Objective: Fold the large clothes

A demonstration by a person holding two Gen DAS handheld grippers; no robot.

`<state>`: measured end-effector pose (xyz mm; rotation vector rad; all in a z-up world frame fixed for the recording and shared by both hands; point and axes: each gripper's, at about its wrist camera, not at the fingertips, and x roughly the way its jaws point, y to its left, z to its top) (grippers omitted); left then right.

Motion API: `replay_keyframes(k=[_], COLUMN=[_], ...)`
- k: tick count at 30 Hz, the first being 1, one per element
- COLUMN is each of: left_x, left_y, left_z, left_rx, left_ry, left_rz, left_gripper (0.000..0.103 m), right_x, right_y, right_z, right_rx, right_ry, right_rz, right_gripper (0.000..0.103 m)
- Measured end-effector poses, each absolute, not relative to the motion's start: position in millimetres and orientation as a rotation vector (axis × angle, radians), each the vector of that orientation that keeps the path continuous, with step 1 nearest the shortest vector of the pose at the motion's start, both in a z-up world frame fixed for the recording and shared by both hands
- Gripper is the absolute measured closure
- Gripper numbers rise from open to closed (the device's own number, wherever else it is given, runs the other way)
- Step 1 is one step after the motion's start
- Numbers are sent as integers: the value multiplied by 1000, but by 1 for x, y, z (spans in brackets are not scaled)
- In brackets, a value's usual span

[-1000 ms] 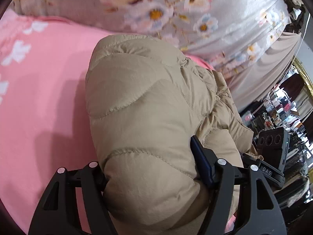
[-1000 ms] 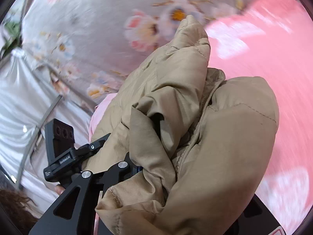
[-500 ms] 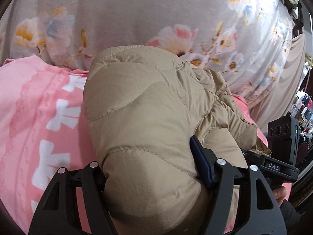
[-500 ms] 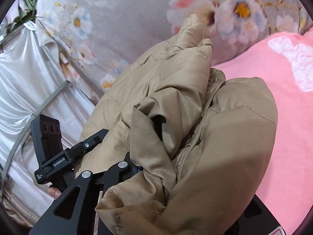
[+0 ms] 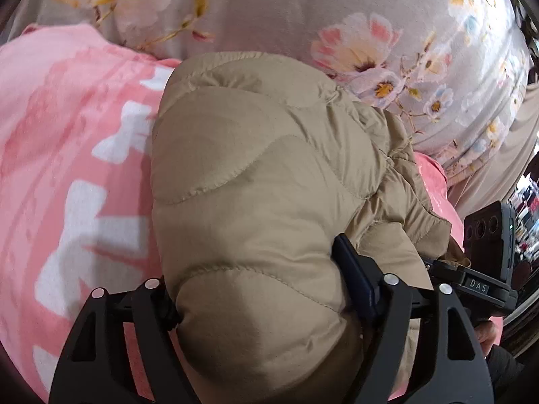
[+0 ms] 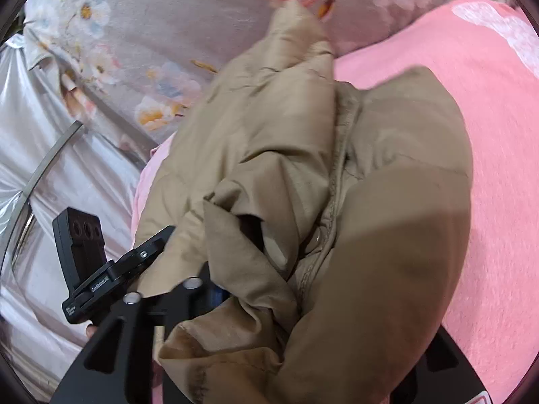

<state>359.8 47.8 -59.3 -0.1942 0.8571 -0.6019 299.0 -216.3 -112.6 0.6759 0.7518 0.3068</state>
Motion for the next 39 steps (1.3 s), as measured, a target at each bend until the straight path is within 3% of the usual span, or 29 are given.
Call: replay_keyframes(k=[6, 11, 13, 14, 15, 17, 22, 27, 39], left_x=[346, 327, 323, 322, 322, 327, 358, 381, 380], left_y=[52, 45, 33, 22, 14, -4, -26, -37, -39], left_z=[-38, 5, 25, 35, 40, 47, 33, -2, -30], left_rx=[-141, 58, 164, 224, 259, 288, 240, 255, 245], left_ry=[922, 871, 815, 772, 742, 707, 763, 824, 796], left_rz=[-489, -273, -139, -54, -12, 30, 65, 107, 103], left_gripper=[25, 23, 23, 23, 23, 22, 21, 21, 18], right_x=[267, 214, 210, 212, 218, 228, 283, 330, 346], right_y=[-233, -255, -248, -243, -231, -219, -185, -178, -181], right_z=[-97, -59, -37, -29, -17, -5, 10, -19, -61], right_rx=[703, 577, 464, 417, 353, 287, 200, 197, 224], right_ry=[867, 887, 857, 847, 826, 784, 690, 742, 798], right_rz=[253, 110, 62, 54, 50, 26, -18, -83, -83], right_gripper=[39, 38, 55, 75, 86, 91, 94, 94, 95])
